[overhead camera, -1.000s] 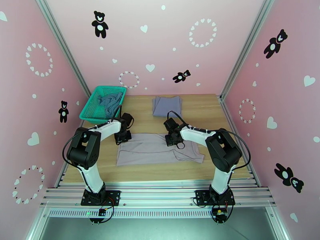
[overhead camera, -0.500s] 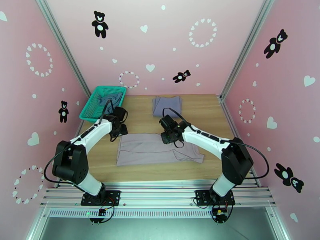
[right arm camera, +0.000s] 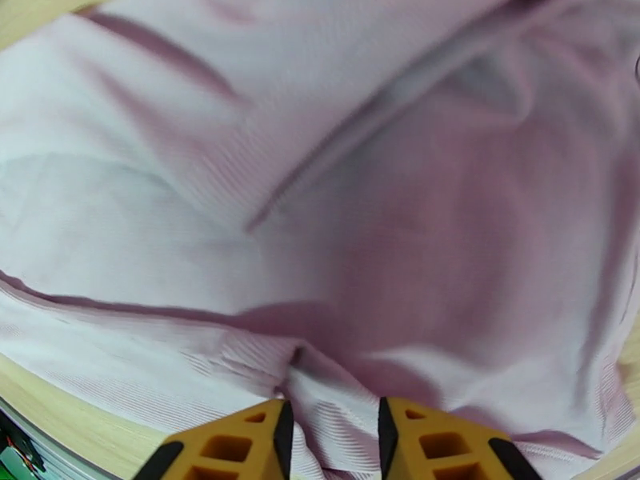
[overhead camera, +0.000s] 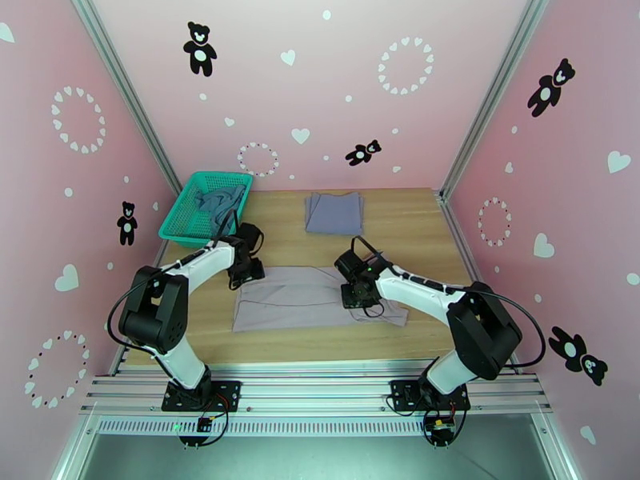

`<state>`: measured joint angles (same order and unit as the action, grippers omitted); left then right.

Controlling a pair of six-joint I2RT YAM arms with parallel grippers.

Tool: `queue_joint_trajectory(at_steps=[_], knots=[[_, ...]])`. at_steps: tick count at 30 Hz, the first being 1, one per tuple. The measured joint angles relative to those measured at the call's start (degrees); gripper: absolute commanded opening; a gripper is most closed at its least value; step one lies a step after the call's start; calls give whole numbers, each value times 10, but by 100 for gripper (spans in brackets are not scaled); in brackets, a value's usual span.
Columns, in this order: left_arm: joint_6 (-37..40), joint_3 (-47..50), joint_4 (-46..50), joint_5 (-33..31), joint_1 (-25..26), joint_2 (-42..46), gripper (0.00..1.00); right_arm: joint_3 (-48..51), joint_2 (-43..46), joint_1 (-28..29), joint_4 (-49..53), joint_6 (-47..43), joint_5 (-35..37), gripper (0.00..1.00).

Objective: Fold and stack the mixed laundry pile

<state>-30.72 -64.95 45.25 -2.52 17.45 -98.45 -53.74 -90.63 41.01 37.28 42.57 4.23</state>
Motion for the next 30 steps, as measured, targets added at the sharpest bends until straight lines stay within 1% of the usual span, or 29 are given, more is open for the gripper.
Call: queue_joint_trajectory(at_steps=[5, 8, 12, 14, 15, 21, 26, 30], knots=[[0, -9, -5, 9, 7, -3, 54, 6, 0, 49, 16, 25, 9, 35], [0, -30, -12, 9, 11, -22, 54, 6, 0, 69, 25, 37, 18, 35], [0, -44, -26, 9, 11, -72, 52, 4, -15, 68, 31, 44, 41, 35], [0, -48, -25, 5, 15, -103, 52, -1, -41, 62, 30, 43, 51, 35], [0, -55, -23, 5, 17, -103, 52, -4, -54, 59, 29, 42, 54, 35], [-10, -66, -29, -12, 54, -117, 52, -48, -99, 17, 30, 17, 50, 33], [-36, -77, -33, -18, 102, -126, 52, -79, -123, -51, 20, -24, 49, 32], [-68, -80, -41, -20, 129, -128, 52, -101, -139, -101, 17, -67, 49, 31]])
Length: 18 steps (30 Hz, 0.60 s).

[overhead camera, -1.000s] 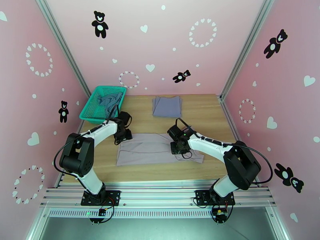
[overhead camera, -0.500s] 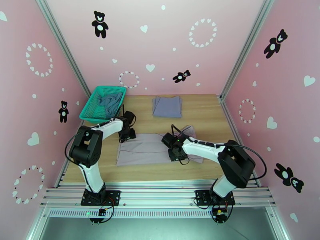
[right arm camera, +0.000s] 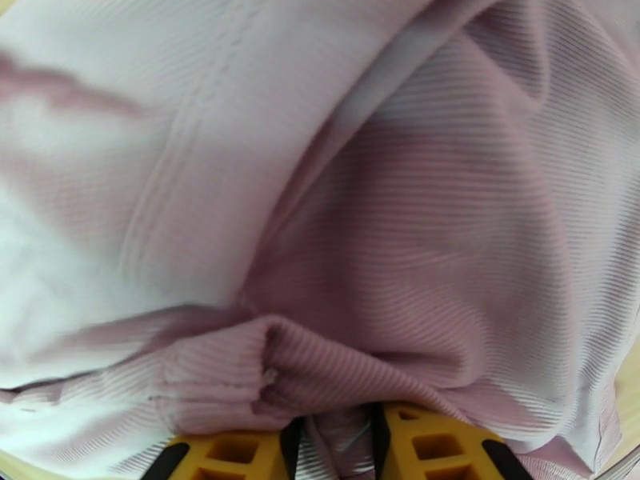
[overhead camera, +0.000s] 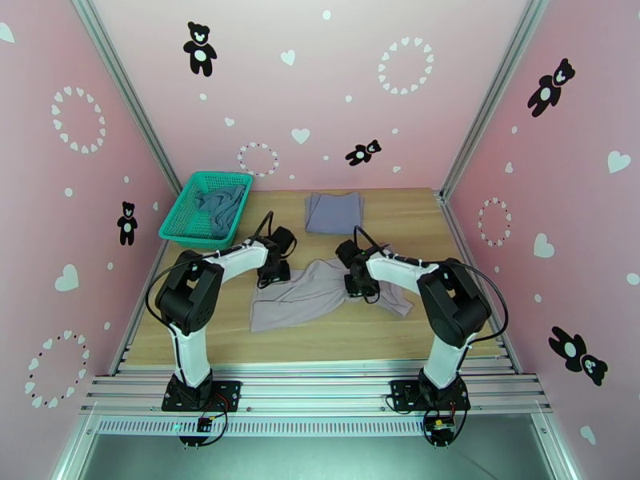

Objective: Fold and stack the mixed laundry pile

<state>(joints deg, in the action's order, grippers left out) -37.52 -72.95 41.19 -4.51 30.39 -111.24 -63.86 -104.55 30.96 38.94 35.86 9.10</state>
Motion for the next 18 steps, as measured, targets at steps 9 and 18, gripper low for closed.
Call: queue_joint_trajectory(at_steps=[9, 18], knots=[[-72, -21, -2, -3, 28, -13, 53, -63, -44, -59, 20, -56, -38, 32], [-98, -16, 5, -46, 23, -12, 54, -42, -32, -73, -4, -43, -62, 34]])
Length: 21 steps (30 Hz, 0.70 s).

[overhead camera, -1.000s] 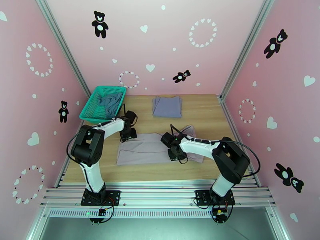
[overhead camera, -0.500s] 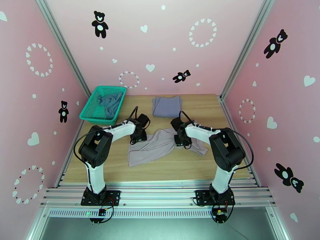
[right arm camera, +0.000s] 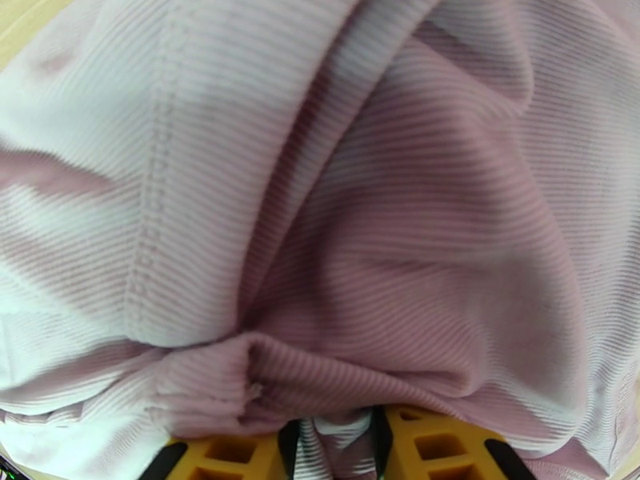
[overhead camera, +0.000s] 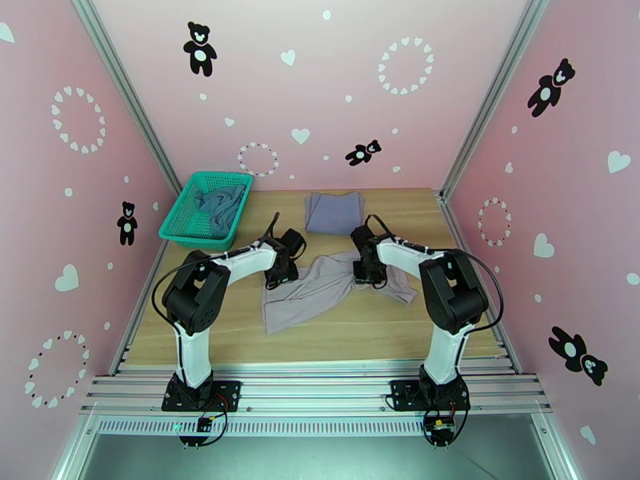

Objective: Fold and stack the mixed laundry pile

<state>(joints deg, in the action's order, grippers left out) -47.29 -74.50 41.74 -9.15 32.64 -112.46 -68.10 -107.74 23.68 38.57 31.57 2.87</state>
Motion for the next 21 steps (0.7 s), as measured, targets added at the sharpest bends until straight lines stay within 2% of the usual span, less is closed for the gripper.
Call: queue_joint_trajectory(at_steps=[7, 10, 15, 21], knots=[[-15, 5, 17, -44, -12, 5, 65, 12, 8, 0, -15, 19, -1, 36], [-12, 0, 28, -55, -15, 5, 71, 14, 10, 0, -19, 23, -2, 41], [7, -44, 61, -66, -18, 6, 74, 17, 18, 9, -21, 16, -2, 51], [33, -90, 101, -85, -21, 59, 77, 16, 62, 85, 24, 14, 19, 58]])
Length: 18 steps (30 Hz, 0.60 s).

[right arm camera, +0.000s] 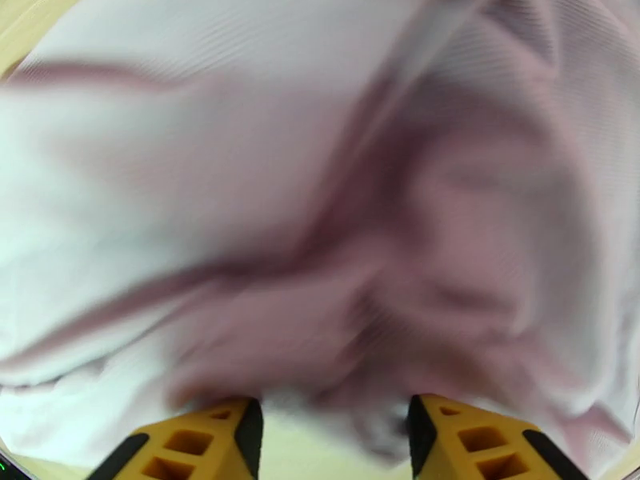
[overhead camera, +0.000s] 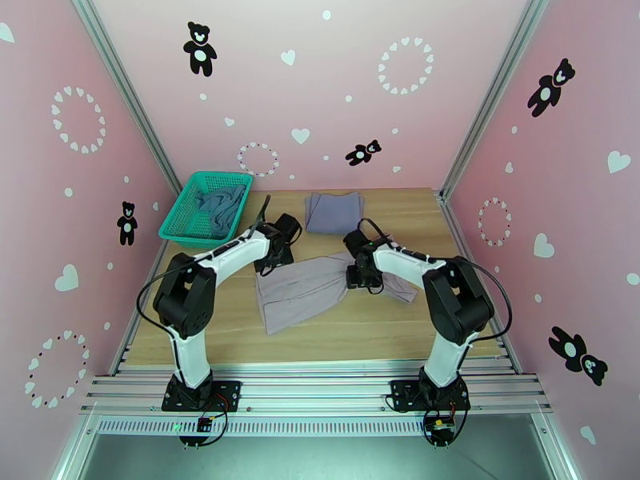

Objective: Fold and stack the mixed laundry pile

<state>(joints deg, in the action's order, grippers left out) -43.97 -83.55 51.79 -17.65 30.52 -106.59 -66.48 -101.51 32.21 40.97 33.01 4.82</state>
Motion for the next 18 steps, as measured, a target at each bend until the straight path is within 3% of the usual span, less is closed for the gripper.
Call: queue_joint_trajectory(at_steps=[3, 8, 13, 18], knots=[[16, 5, 15, 5, -20, 40, 71, -3, 37, 55, 22, 11, 8, 59], [42, 77, -10, 53, -82, 59, 70, -23, 55, 145, 38, 42, 16, 59], [59, 124, -42, 106, -102, 18, 70, -80, 14, 232, 45, 75, 19, 58], [70, 126, -75, 130, -101, -5, 68, -133, -49, 273, 48, 92, 19, 58]])
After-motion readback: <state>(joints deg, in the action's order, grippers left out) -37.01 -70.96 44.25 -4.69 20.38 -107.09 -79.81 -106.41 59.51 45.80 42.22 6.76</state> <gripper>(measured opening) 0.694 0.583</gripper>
